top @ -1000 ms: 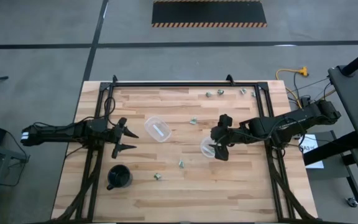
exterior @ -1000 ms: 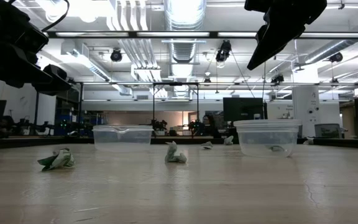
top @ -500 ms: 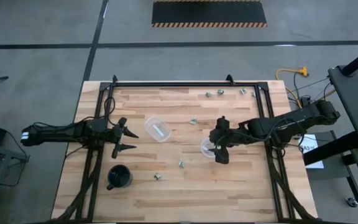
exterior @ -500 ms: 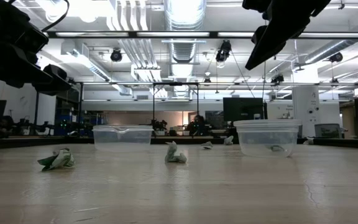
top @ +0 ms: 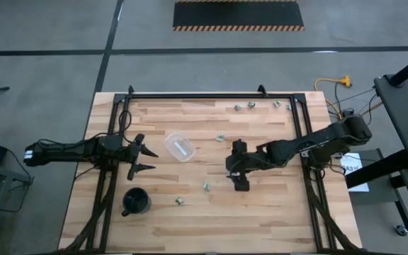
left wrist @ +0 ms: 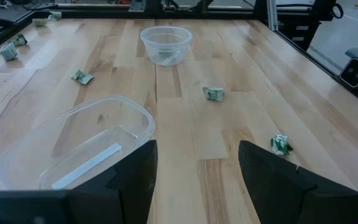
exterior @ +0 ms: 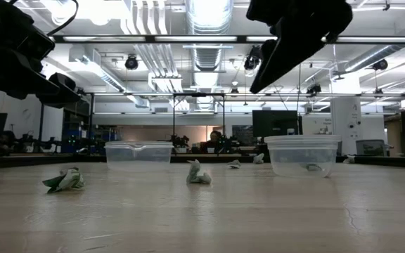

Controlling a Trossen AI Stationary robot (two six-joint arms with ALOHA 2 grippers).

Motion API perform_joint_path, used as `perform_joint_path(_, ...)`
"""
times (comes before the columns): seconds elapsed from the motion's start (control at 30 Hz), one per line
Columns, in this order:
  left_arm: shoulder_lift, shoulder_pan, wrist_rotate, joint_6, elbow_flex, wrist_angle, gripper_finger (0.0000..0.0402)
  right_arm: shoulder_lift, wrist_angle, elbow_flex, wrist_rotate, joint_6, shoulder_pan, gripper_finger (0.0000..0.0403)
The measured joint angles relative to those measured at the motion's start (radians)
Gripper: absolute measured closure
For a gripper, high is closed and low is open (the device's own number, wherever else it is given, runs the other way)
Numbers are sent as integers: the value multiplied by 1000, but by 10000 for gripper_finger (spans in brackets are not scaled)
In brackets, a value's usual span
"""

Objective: Pick and place Stevia / Truvia into bins
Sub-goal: Put the white stevia packet into the right transparent container

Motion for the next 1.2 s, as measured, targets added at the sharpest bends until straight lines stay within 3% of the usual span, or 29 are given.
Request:
perform_joint_path(0.47, 0, 0, 0, 0, 0, 2, 193, 217, 290, 51, -110, -77, 0, 140)
perform_joint_path(1.2, 1, 0, 0, 0, 0, 0, 193, 431, 496, 48, -173, -54, -2, 152)
